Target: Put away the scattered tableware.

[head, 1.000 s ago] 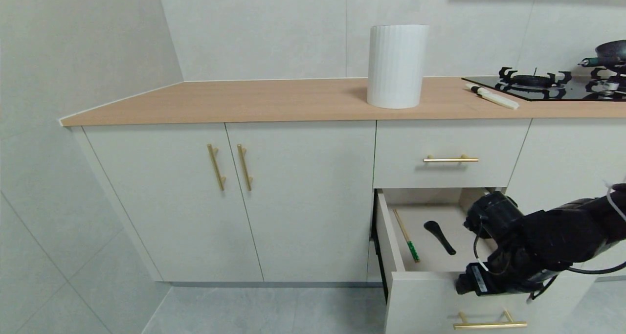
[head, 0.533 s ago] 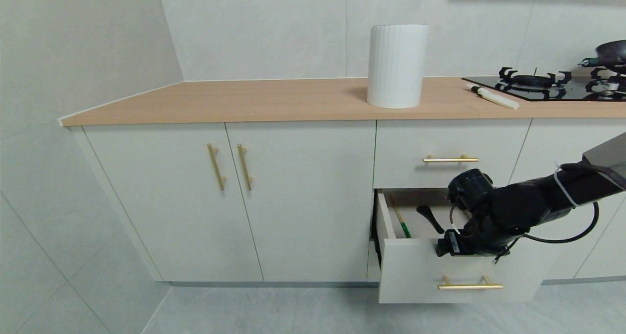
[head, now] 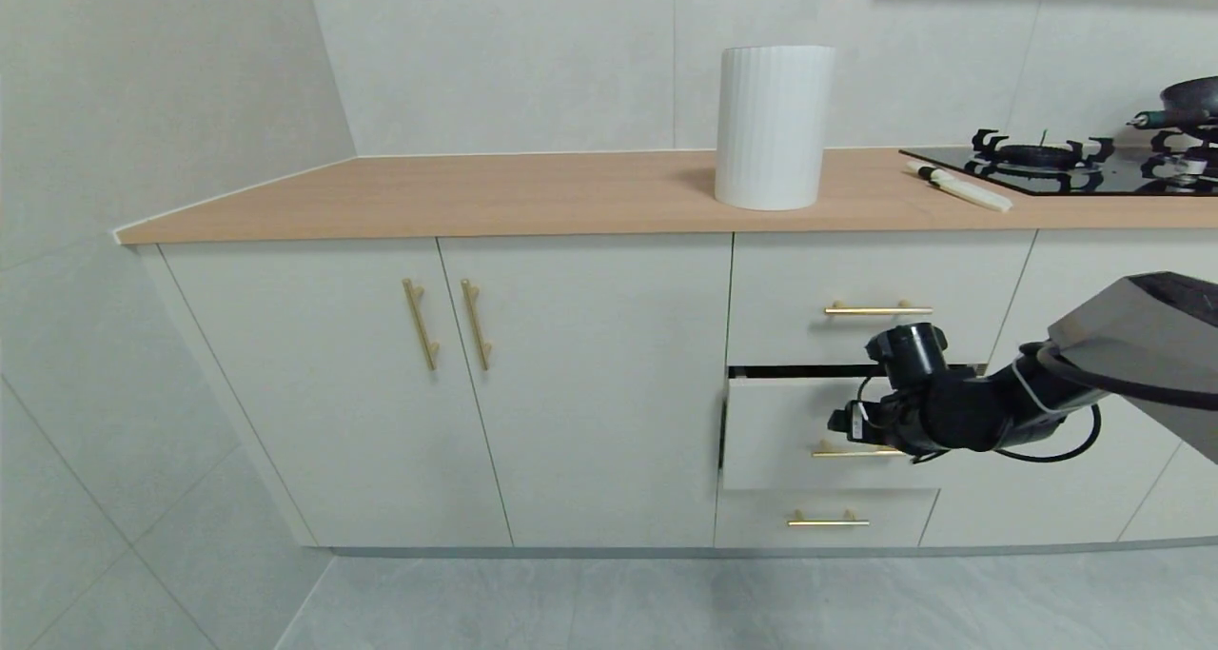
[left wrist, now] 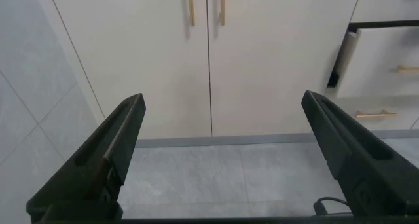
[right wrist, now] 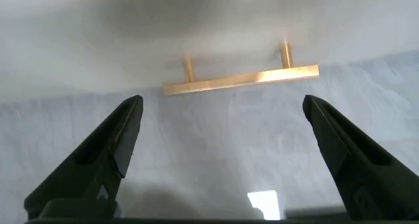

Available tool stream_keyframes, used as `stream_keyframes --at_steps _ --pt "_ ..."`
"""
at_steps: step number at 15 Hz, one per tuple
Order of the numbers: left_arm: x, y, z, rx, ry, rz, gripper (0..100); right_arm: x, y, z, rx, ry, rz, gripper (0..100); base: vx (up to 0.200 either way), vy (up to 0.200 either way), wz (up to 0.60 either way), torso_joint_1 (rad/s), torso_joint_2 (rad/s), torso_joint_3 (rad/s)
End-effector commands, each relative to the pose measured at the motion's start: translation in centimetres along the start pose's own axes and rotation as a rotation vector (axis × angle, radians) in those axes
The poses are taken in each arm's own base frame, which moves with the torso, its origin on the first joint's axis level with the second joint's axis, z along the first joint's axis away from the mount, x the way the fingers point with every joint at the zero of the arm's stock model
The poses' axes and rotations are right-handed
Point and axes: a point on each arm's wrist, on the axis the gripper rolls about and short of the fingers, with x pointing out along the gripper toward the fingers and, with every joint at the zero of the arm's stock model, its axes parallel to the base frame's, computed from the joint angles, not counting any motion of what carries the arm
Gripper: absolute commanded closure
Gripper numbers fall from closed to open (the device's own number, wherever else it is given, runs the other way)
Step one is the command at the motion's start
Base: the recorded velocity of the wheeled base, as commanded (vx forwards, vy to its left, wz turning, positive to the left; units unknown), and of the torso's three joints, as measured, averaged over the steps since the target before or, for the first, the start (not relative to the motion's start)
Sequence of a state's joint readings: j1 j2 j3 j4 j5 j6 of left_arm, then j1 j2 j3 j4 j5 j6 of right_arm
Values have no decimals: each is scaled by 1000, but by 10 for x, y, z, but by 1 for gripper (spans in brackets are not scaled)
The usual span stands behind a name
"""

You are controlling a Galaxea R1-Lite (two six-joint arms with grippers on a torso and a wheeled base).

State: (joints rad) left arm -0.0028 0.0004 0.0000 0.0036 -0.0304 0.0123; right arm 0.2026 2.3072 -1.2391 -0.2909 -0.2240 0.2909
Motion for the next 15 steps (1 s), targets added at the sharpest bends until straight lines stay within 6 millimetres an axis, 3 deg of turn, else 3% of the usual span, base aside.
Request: stream_keyframes --at_steps 1,8,15 --pt "0 0 0 0 -1 -1 0 16 -1 -12 13 13 -13 0 0 0 0 0 0 0" --pt "0 0 0 0 -1 -1 0 55 -1 -10 148 -213 -9 0 0 0 0 0 0 0" --pt "0 0 0 0 -1 -1 0 71 -8 4 238 -286 -48 0 0 0 0 0 0 0"
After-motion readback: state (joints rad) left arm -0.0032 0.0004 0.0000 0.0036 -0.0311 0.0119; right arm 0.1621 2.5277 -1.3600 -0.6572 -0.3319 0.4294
